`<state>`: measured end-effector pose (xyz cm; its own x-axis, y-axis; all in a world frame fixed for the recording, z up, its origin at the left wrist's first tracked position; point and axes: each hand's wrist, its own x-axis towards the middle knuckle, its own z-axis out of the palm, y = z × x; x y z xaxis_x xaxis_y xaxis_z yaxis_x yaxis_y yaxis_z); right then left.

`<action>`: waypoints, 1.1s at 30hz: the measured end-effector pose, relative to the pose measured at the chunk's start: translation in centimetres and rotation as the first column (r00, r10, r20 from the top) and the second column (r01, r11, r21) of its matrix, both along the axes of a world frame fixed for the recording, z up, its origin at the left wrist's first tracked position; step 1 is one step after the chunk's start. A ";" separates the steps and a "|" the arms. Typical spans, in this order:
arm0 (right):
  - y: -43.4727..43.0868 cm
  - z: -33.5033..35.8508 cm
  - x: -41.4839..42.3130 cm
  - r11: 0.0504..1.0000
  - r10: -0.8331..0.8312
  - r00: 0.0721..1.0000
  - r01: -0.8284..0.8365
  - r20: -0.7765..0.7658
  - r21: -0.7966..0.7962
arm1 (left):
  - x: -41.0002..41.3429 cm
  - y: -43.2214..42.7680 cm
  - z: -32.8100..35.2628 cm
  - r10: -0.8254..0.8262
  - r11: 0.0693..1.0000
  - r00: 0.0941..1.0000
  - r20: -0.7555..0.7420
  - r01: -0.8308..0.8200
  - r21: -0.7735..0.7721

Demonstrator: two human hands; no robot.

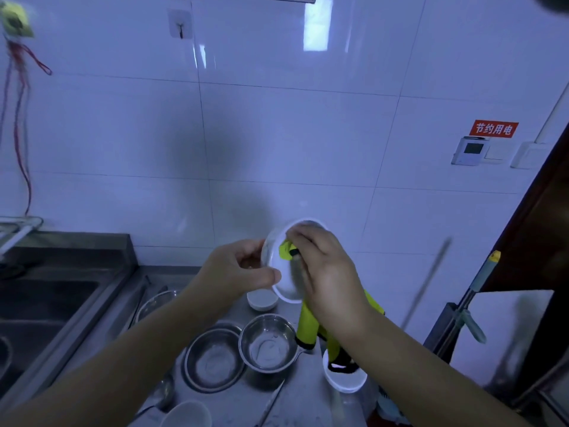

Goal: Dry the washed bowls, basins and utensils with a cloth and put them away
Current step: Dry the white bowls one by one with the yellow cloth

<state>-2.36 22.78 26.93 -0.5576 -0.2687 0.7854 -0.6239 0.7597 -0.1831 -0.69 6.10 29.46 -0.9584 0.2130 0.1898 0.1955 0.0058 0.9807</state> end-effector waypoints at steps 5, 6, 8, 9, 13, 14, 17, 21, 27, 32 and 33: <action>-0.2 -0.8 1.1 0.954 0.298 0.947 -0.293 0.123 -0.056 | -0.4 -0.7 0.6 0.029 0.997 1.000 0.005 -0.029 0.073; 0.3 -1.0 1.1 0.953 0.301 0.945 -0.302 0.129 -0.014 | -0.4 -1.0 0.6 0.027 0.998 1.000 0.006 -0.027 0.061; 1.4 -1.1 0.5 0.959 0.225 0.973 -0.231 0.060 0.161 | -0.2 -1.3 0.7 0.021 0.999 1.000 0.020 -0.021 0.034; 1.8 -1.1 0.2 0.956 0.177 0.984 -0.171 -0.001 0.240 | -0.2 -1.4 0.6 0.030 0.999 0.999 0.037 -0.031 0.031; 2.2 -0.5 0.2 0.994 0.112 0.992 -0.111 -0.064 0.008 | -0.4 -0.9 0.5 0.132 0.984 0.985 0.113 -0.144 0.105; 1.7 -0.5 0.6 0.981 0.144 0.989 -0.146 -0.024 -0.126 | -0.4 -0.6 0.5 0.154 0.978 0.980 0.122 -0.169 0.125; -0.2 -1.3 1.6 0.933 0.281 0.949 -0.236 0.142 -0.271 | -0.4 0.2 0.7 0.191 0.958 0.972 0.139 -0.215 0.188; -0.9 -3.1 1.8 0.979 0.201 0.964 -0.194 0.172 -0.058 | 0.1 1.0 0.7 0.205 0.962 0.968 0.143 -0.226 0.150; 2.4 -3.1 -0.6 0.945 0.191 0.975 -0.152 -0.111 0.288 | -0.1 0.4 1.4 0.127 0.980 0.965 0.229 -0.157 0.120; 4.3 -2.8 -1.5 0.899 0.236 0.962 -0.164 -0.134 0.405 | 0.0 -0.9 1.5 0.130 0.881 0.990 -0.057 -0.142 -0.451; 4.6 -2.8 -1.5 0.893 0.232 0.966 -0.165 -0.114 0.418 | -0.1 -1.3 1.3 0.106 0.677 0.939 -0.328 -0.310 -0.668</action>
<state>-3.87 27.39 24.17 -0.3384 -0.6720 0.6588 -0.7646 0.6044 0.2237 -0.83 4.85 30.76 -0.9369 0.1812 0.2988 0.3302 0.7393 0.5869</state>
